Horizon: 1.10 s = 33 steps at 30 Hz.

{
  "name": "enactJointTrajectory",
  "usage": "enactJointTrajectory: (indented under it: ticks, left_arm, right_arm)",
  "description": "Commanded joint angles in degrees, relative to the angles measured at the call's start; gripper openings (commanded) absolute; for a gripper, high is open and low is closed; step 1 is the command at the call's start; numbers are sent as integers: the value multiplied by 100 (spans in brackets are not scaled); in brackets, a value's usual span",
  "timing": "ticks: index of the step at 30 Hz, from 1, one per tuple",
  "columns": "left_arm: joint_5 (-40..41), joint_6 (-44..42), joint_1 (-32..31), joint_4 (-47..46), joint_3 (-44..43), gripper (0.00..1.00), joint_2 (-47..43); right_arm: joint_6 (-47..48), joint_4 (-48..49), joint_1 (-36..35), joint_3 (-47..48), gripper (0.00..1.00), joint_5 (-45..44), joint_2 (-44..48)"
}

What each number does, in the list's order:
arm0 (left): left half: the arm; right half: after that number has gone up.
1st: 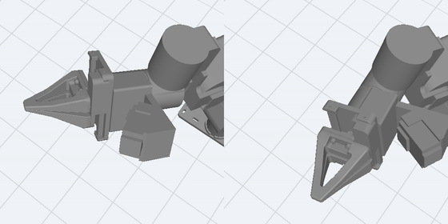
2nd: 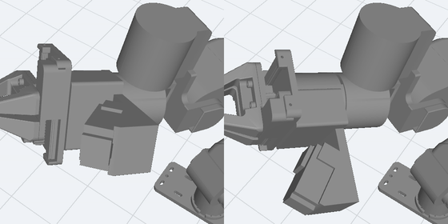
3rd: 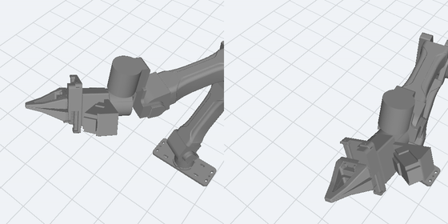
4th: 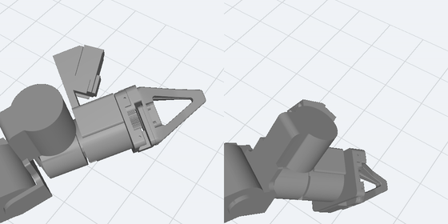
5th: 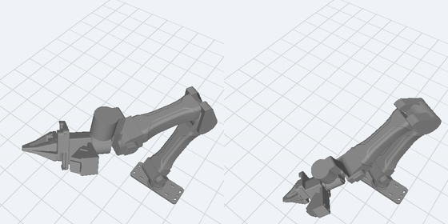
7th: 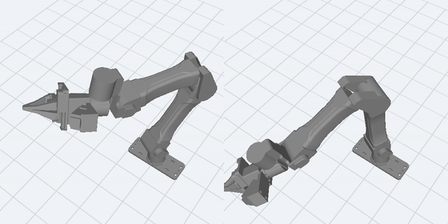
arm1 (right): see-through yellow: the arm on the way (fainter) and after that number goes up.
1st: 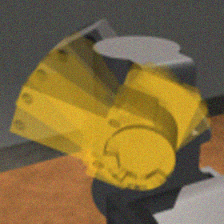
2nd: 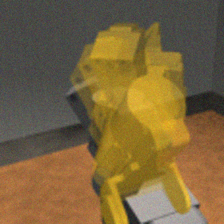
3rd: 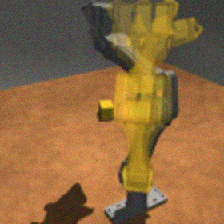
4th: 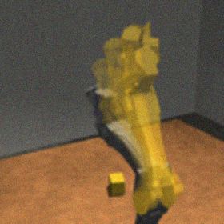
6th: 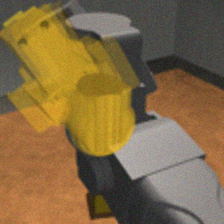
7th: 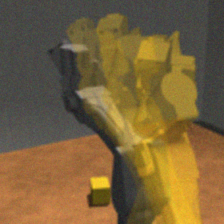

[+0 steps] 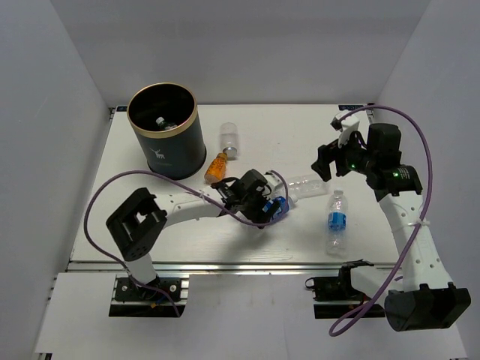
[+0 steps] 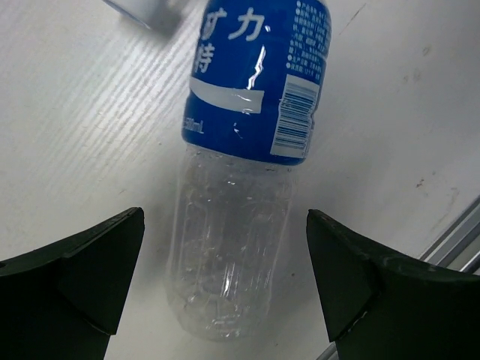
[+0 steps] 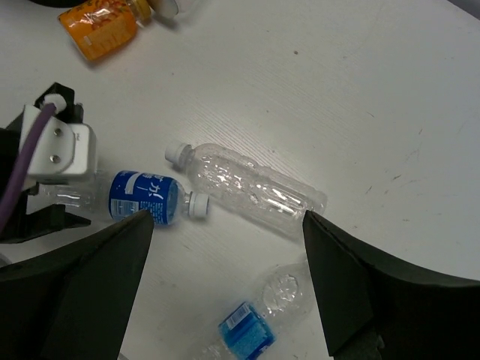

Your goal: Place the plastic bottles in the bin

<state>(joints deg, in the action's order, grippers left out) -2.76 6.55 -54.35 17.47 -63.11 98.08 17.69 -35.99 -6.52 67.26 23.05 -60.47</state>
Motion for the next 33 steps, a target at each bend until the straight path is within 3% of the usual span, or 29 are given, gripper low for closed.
enactJointTrajectory:
  ticks: [1,4,7,8,10,11,14,18,20,23,25,29,33]
  left_arm:
    - [153,-101,-225,10,-184,99,158]
    - [224,-162,-365,63,-237,95,282]
    - [364,-162,-419,63,-237,82,334]
    - [364,-162,-419,115,-237,67,334]
    - [364,-162,-419,168,-237,51,177]
    - [451,-162,-419,169,-237,37,106]
    - [724,-31,-419,413,-534,13,-324]
    - [1040,75,-287,792,-1114,9,-1044]
    - [1191,75,-217,915,-1553,9,-1291]
    - [1690,13,55,1336,-2230,9,-1415]
    - [2480,240,344,1486,-2721,9,-1415]
    - [3588,653,1134,1803,-3522,11,-907]
    - [4117,840,1996,1944,-4305,11,-326]
  right_arm:
    - [-99,57,125,-55,86,226,88]
    - [-117,48,178,-91,86,288,17]
    - [-21,5,239,-178,83,270,-35]
    - [-3,48,265,-240,83,288,-35]
    - [41,39,292,-293,78,323,-53]
    - [50,39,309,-302,77,341,-62]
    - [138,39,380,-346,69,367,-70]
    - [505,13,433,-372,55,586,-263]
    - [1119,-127,485,-372,61,866,-456]
    - [2146,-67,529,-539,81,1315,-685]
    - [2683,38,555,-636,90,1640,-895]
    - [3617,66,556,-469,90,2045,-1378]
    - [3679,-57,556,-30,90,2046,-1907]
